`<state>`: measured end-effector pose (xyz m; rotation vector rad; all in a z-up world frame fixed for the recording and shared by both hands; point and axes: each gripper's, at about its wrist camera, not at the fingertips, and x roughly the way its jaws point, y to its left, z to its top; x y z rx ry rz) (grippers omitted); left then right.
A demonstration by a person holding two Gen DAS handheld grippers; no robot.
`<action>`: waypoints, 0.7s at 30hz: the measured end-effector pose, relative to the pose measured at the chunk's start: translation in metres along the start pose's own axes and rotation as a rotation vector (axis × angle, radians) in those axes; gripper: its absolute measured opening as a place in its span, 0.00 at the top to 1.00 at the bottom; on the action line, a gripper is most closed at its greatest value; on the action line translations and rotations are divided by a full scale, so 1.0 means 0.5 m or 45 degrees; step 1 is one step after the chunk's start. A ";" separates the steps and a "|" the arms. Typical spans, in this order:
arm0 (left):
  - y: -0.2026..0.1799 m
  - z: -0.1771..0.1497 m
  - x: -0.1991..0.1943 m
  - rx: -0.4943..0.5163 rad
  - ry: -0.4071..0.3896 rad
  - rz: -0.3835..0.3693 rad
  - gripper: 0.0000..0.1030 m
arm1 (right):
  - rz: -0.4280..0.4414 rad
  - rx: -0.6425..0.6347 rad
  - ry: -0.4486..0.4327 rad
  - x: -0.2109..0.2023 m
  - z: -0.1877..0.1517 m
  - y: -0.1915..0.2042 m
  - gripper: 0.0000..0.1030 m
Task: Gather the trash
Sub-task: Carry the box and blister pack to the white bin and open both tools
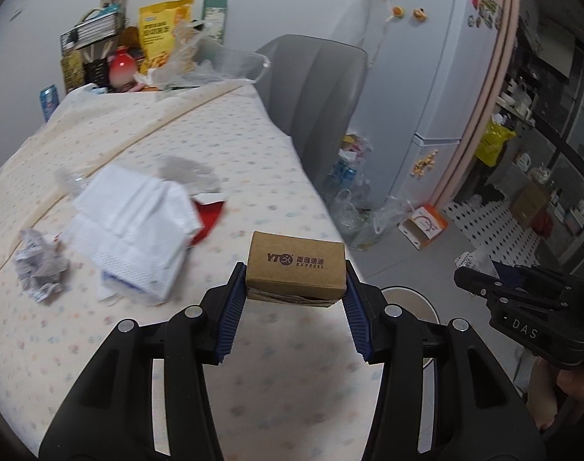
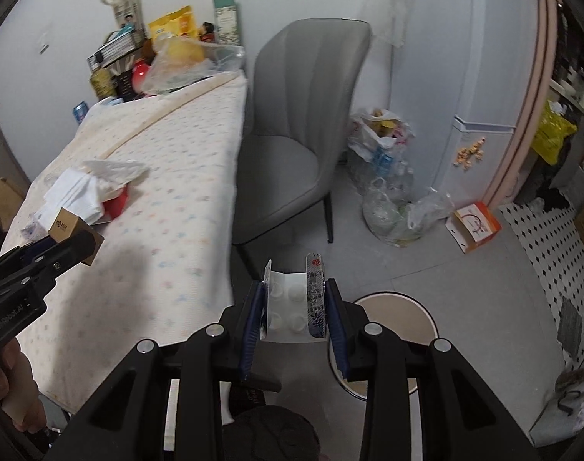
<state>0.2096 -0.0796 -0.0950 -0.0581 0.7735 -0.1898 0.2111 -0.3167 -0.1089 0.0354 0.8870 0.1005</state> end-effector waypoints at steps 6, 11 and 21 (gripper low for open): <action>-0.084 0.020 0.049 0.079 0.026 -0.048 0.53 | -0.067 0.102 0.012 0.015 -0.008 -0.105 0.69; -0.144 0.034 0.090 0.129 0.057 -0.080 0.53 | -0.126 0.177 0.024 0.040 -0.017 -0.181 0.68; -0.239 0.033 0.144 0.198 0.122 -0.131 0.53 | -0.175 0.285 0.009 0.059 -0.041 -0.294 0.32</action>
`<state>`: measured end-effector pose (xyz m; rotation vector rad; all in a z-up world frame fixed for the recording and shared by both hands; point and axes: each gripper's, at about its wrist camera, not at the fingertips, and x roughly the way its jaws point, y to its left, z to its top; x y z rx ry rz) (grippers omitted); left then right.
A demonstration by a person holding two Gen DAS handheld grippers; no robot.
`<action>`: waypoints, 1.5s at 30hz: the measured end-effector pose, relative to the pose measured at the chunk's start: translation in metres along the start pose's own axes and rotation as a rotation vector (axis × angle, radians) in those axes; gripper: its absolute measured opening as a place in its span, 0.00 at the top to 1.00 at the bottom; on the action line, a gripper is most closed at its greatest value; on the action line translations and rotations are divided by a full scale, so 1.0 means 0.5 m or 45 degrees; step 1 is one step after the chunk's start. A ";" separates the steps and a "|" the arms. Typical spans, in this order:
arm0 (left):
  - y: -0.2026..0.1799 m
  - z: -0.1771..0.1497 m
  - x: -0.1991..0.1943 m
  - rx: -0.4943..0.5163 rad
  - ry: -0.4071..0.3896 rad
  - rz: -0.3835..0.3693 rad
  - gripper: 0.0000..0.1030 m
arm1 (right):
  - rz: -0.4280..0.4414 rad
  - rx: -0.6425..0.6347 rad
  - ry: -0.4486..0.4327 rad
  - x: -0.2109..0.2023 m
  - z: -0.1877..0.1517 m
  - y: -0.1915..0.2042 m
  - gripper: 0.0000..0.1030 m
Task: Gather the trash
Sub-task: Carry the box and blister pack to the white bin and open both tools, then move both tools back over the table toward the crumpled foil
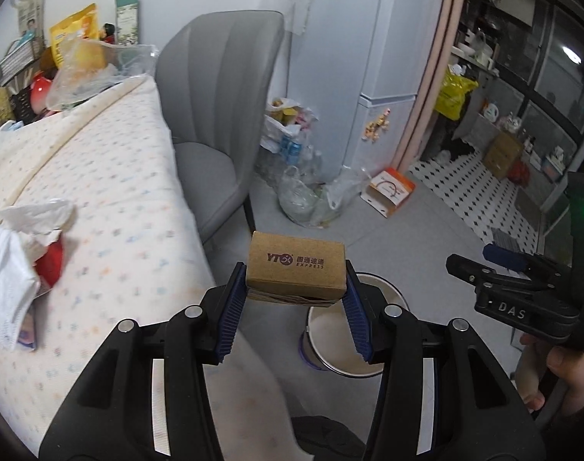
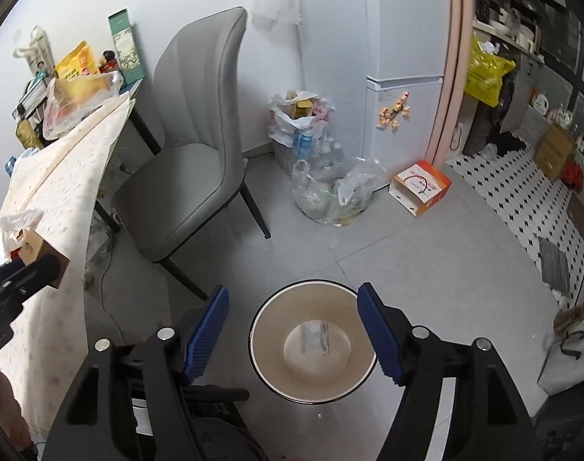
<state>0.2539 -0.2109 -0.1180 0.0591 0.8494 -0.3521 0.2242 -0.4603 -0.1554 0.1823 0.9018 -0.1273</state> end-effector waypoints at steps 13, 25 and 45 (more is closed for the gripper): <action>-0.126 0.002 0.086 0.092 0.094 -0.128 0.52 | -0.106 0.156 -0.010 -0.076 -0.063 -0.143 0.30; -0.214 0.009 0.103 0.166 0.056 -0.197 0.08 | -0.165 0.228 -0.049 -0.127 -0.085 -0.205 0.26; 0.081 0.002 -0.093 -0.104 -0.126 0.037 0.06 | -0.050 0.074 -0.183 -0.155 -0.043 0.019 0.07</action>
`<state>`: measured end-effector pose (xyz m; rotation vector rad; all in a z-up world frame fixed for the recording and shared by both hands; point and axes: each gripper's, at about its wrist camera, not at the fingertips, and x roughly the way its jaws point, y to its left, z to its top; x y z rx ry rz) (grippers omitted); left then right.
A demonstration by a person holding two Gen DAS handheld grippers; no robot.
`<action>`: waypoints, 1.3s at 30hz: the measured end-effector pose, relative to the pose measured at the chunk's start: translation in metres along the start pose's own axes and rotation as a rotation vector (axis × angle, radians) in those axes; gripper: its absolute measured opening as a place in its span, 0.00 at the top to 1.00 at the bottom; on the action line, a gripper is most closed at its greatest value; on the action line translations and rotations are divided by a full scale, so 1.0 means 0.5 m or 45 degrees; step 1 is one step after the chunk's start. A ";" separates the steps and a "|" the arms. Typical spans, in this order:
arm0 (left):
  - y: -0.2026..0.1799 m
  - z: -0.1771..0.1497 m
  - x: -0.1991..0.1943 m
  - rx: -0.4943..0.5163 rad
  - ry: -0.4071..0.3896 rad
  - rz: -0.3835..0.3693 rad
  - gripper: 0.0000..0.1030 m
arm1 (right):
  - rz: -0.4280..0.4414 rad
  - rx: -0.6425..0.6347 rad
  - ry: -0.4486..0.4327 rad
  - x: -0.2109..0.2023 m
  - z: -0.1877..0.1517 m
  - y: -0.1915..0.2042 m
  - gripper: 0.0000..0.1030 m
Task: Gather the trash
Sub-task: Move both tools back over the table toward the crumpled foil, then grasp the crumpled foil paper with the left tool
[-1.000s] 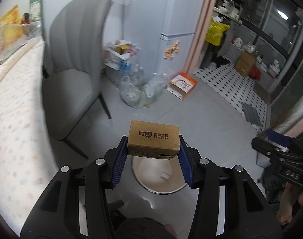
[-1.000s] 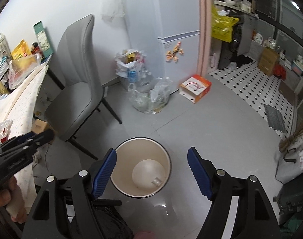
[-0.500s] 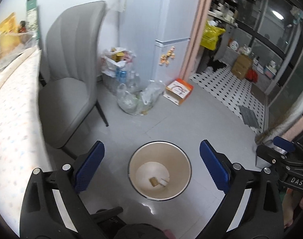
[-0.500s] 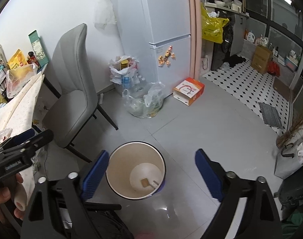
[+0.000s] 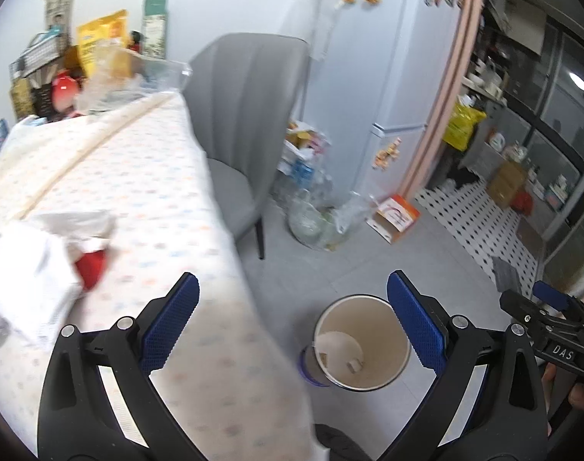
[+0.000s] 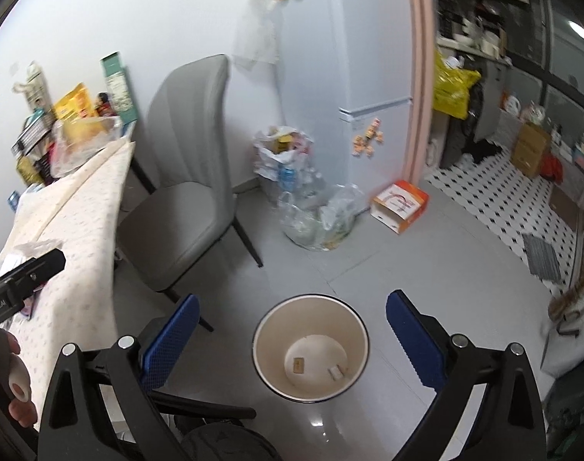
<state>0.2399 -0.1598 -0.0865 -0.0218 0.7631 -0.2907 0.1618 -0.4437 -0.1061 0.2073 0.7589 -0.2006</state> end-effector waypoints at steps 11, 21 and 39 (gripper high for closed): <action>0.163 -0.017 -0.098 -0.119 -0.093 0.131 0.06 | 0.138 -0.142 -0.004 -0.017 0.001 0.176 0.07; 0.322 -0.045 -0.166 -0.232 -0.138 0.240 0.06 | 0.260 -0.253 0.003 -0.026 0.000 0.329 0.07; 0.504 -0.106 -0.217 -0.382 -0.139 0.385 0.06 | 0.399 -0.393 0.022 -0.040 -0.015 0.513 0.07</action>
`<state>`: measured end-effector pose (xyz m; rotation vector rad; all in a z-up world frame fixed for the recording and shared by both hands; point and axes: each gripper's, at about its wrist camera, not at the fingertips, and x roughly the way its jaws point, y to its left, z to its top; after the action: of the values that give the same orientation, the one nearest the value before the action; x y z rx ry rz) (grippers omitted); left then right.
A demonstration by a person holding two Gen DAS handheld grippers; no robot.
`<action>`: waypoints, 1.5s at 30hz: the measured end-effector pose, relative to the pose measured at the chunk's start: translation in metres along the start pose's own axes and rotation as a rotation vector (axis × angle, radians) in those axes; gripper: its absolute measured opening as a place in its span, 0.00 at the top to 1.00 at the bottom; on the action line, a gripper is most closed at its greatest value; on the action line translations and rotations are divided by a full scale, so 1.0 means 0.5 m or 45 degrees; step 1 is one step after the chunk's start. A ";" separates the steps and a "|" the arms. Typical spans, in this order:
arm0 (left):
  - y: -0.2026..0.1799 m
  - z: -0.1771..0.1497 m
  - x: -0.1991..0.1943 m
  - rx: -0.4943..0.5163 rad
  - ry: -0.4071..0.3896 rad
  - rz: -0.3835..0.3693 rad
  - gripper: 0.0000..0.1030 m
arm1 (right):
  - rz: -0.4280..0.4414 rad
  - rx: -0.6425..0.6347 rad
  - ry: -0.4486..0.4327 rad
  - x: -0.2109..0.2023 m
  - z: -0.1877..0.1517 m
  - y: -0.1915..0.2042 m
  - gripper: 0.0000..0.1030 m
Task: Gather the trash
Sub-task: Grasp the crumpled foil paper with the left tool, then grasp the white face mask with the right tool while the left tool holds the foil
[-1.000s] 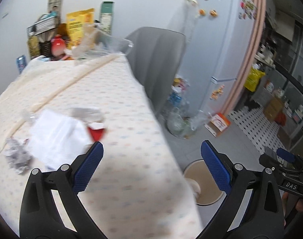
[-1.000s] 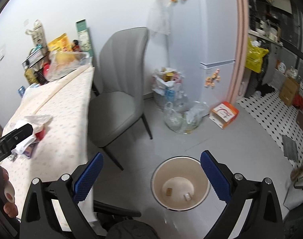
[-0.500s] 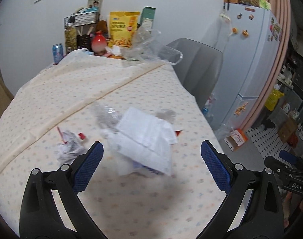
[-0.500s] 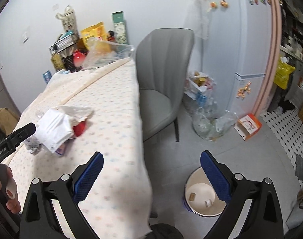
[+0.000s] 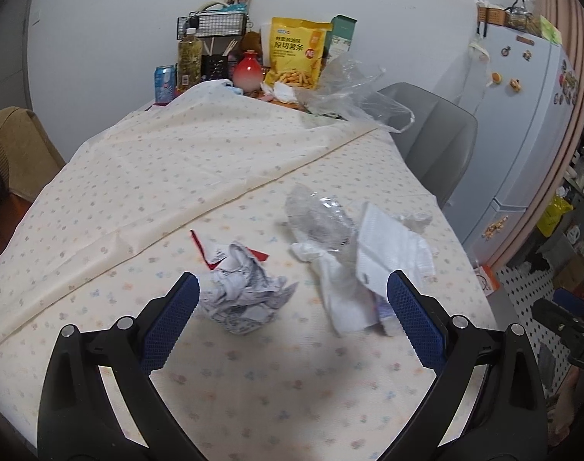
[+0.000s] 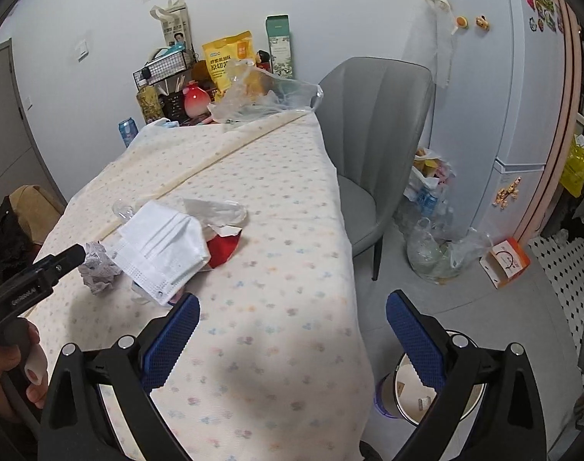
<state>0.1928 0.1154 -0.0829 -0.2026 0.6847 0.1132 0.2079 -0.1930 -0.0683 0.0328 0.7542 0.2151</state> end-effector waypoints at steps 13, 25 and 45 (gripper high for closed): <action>0.029 -0.017 0.090 -0.030 0.075 0.035 0.21 | 0.035 -0.030 0.029 0.013 0.004 0.033 0.08; 0.075 -0.023 0.039 -0.133 0.082 -0.036 0.74 | 0.136 -0.092 0.067 0.046 0.003 0.092 0.10; 0.192 -0.031 -0.042 -0.218 0.024 0.109 0.74 | 0.141 -0.360 0.114 0.165 0.045 0.305 0.11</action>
<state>0.1508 0.2045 -0.0955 -0.3388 0.7028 0.2523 0.2540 -0.0259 -0.0914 -0.2049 0.8058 0.4293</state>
